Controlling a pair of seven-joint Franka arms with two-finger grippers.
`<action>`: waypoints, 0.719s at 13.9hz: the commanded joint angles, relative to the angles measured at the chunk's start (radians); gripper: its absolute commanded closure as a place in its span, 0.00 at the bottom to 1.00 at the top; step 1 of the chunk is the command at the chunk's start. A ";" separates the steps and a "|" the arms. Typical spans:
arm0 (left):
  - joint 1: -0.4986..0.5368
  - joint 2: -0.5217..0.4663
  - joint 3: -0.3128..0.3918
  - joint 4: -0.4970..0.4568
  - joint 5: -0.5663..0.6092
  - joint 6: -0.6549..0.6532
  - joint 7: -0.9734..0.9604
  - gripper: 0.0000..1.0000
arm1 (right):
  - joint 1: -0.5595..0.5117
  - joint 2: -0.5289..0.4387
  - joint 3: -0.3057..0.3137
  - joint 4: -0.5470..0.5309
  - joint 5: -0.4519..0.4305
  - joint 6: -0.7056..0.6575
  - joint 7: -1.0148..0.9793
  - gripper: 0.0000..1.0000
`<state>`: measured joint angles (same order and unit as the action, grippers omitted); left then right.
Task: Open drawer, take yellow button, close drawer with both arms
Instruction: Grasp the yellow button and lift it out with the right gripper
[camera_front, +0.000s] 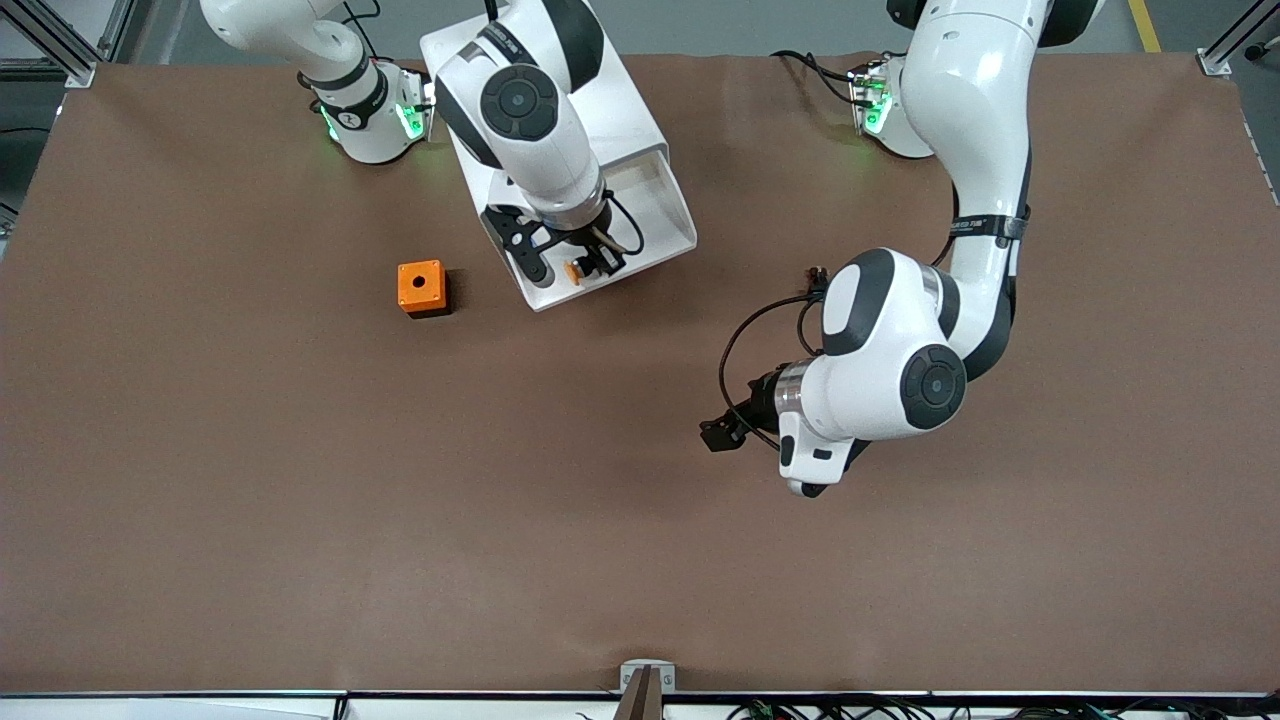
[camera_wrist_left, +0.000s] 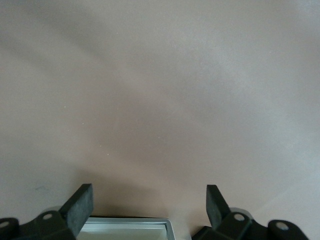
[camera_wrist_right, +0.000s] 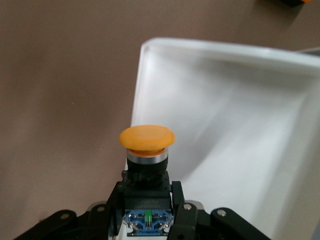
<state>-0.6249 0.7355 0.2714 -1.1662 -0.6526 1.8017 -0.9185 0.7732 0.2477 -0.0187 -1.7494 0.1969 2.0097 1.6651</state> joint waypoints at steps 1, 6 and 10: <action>-0.012 -0.018 0.008 -0.021 0.016 0.013 0.017 0.01 | -0.072 -0.013 0.006 0.060 -0.004 -0.069 -0.106 0.97; -0.032 -0.042 0.008 -0.023 0.046 0.013 0.012 0.01 | -0.227 -0.019 0.006 0.106 -0.007 -0.141 -0.472 0.97; -0.117 -0.047 0.009 -0.026 0.197 0.024 -0.029 0.01 | -0.398 -0.016 0.006 0.102 -0.050 -0.170 -0.833 0.97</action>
<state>-0.6894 0.7126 0.2693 -1.1639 -0.5193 1.8052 -0.9229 0.4568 0.2395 -0.0299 -1.6487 0.1712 1.8665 0.9776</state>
